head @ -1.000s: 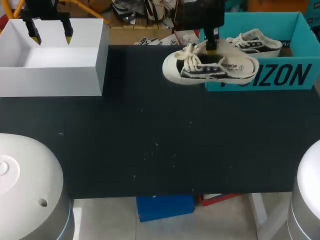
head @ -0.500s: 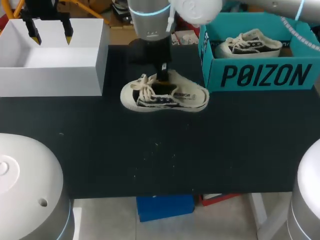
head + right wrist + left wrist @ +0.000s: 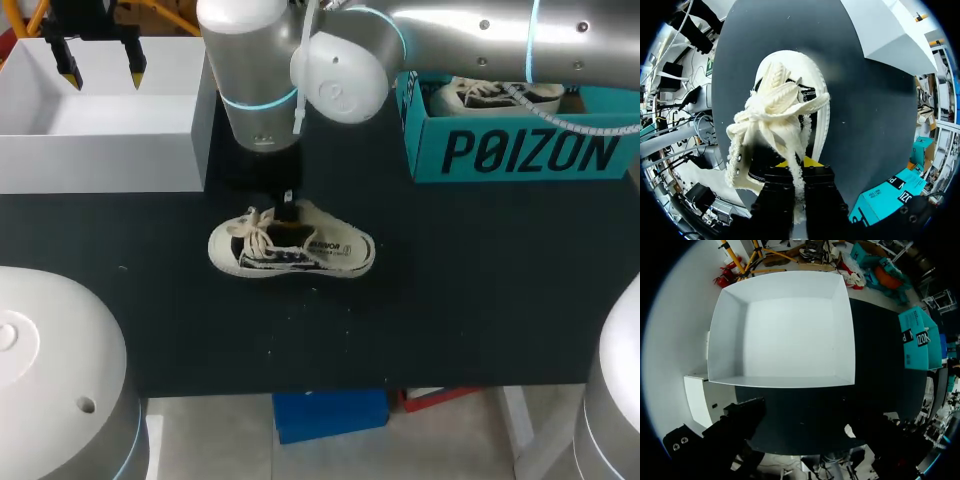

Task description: Take the shoe out of the shoebox, open the shoe tongue, remove and reinsert the insole, then place the shoe into the shoebox

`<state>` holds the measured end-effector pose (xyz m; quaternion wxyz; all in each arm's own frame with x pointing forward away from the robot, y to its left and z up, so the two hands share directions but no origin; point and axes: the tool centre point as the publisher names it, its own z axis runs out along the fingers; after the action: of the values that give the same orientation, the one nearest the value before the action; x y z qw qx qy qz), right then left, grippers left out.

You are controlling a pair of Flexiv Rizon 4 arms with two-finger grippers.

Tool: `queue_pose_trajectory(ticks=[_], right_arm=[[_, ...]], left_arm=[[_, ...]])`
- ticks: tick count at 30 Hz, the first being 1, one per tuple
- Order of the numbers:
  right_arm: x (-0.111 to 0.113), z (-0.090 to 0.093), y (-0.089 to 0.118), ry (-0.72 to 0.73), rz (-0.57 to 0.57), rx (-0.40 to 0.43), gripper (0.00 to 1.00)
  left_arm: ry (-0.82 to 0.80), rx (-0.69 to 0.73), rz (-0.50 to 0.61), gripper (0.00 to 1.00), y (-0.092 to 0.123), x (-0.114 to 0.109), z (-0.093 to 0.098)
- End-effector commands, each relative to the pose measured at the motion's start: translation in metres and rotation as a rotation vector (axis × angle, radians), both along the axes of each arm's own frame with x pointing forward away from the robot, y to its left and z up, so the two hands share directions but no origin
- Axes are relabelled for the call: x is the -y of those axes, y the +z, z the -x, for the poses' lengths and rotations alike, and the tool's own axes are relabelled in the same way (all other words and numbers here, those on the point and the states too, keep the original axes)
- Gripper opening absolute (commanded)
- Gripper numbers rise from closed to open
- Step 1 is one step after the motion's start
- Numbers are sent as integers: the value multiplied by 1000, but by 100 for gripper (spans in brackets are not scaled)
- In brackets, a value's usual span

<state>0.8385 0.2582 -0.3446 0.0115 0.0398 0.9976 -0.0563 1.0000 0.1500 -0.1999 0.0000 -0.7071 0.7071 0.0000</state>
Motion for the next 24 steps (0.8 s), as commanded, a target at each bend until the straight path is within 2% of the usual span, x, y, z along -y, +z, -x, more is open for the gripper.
queue_pose_trajectory(ticks=[1,13,14,15,24], right_arm=[[3,-1,-12,8,-6,-18,0],[16,-5,-29,16,-32,-43,0],[16,-6,-29,16,-32,-43,33],[17,-6,-30,16,-31,-46,100],[25,-9,-23,-9,-36,-45,100]], left_arm=[[0,0,0,100,0,0,0],[0,0,0,100,0,0,0],[0,0,0,100,0,0,0],[0,0,0,100,0,0,0],[0,0,0,100,0,0,0]])
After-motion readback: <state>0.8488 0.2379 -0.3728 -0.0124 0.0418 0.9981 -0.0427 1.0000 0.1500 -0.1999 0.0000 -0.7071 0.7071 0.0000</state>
